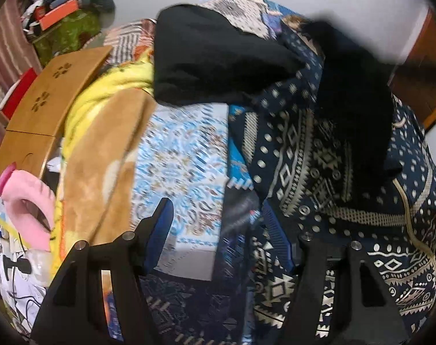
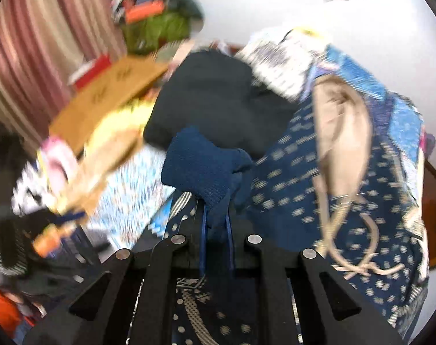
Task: Fold large clothes
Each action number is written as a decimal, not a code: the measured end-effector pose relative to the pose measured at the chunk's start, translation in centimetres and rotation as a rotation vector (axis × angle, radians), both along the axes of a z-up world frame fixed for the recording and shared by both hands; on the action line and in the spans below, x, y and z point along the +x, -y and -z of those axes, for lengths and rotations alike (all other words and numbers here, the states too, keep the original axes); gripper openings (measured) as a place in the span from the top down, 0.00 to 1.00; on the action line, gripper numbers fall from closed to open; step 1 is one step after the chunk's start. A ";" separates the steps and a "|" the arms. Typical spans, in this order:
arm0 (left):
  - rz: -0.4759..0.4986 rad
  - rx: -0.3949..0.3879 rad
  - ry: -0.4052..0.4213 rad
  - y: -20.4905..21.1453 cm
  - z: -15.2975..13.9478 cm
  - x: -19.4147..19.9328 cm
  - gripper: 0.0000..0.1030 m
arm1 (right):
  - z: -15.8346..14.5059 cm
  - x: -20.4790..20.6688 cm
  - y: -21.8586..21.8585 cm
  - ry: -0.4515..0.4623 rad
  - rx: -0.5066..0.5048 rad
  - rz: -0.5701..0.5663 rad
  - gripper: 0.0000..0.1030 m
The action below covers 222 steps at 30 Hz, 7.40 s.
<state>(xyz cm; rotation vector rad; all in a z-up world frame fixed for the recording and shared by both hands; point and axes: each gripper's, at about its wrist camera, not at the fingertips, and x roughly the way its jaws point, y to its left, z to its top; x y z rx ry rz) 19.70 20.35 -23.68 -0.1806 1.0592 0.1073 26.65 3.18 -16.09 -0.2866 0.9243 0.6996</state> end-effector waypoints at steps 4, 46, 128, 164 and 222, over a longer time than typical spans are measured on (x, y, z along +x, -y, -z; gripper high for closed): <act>0.012 0.018 -0.046 1.6 1.4 0.7 0.38 | -4.1 1.6 4.6 0.036 0.115 0.097 0.90; -0.090 0.141 -0.196 4.2 6.7 3.4 0.29 | 2.1 -1.3 28.7 -0.108 0.101 0.591 0.86; 0.229 0.046 0.232 19.5 -8.0 7.6 0.13 | -7.4 -0.8 35.4 0.101 0.557 0.621 0.94; 0.251 0.053 0.212 20.6 -7.1 6.9 0.13 | -1.5 -3.5 30.0 -0.040 0.296 0.590 0.41; -0.030 -0.017 0.286 7.3 -9.1 1.3 0.13 | -1.3 -1.3 8.3 -0.105 0.204 0.091 0.89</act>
